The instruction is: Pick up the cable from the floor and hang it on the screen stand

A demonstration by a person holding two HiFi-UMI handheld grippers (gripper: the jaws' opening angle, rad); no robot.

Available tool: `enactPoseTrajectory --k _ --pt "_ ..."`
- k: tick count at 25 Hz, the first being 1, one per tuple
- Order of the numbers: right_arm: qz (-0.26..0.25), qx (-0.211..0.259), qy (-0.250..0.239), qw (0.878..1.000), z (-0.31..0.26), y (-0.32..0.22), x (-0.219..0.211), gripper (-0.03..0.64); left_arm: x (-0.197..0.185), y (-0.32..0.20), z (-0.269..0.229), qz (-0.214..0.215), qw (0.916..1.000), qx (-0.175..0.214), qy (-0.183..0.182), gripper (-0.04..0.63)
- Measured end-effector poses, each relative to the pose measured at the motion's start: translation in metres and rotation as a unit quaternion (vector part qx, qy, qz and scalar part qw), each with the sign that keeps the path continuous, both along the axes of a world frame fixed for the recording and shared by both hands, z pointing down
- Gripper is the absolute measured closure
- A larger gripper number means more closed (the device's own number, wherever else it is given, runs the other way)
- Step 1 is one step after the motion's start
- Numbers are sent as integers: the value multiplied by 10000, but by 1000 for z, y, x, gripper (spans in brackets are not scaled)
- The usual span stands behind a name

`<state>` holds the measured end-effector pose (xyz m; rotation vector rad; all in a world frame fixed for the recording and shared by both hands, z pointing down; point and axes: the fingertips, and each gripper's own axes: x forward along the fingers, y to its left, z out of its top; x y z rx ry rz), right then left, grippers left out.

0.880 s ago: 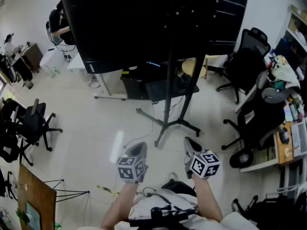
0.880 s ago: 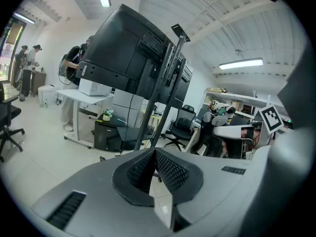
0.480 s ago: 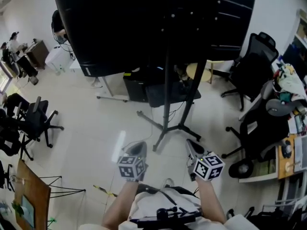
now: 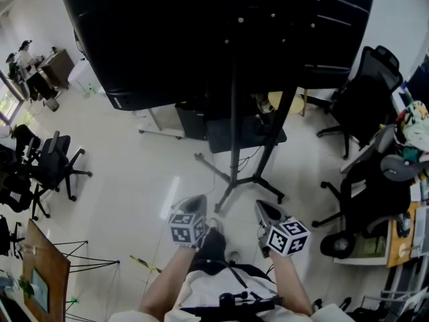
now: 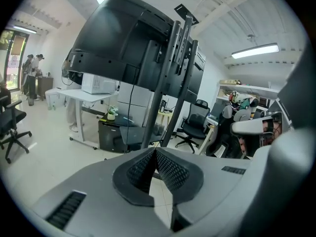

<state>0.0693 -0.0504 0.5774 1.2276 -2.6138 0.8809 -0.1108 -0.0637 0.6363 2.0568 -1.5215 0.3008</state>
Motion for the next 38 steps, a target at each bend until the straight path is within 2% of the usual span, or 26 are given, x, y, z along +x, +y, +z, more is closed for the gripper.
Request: enactPoseTrajectory --k 7,16,25,28,29,32,38 --pt "-175 72 375 9991 3 -80 -17 604 1 -89 31 102 9996 -245 105 586" --pt "-75 -135 454 9988 12 -167 -40 604 -18 -192 82 334 9972 -639 -221 586" --pt "57 -298 578 9979 25 -222 -61 604 -39 -248 123 459 9932 -1040 -269 584" --pt "64 -367 634 9973 35 -233 -66 604 -46 -263 138 453 9920 -1109 -408 581" --pt "74 -392 649 9971 38 -235 -68 604 -47 -266 144 474 9913 -1148 -426 577" --pt "116 -459 672 9966 49 -241 -73 604 -49 -274 168 620 9876 -1369 -445 493" --pt "224 -507 710 9959 68 -258 -82 604 -58 -299 212 829 9838 -1425 -699 438"
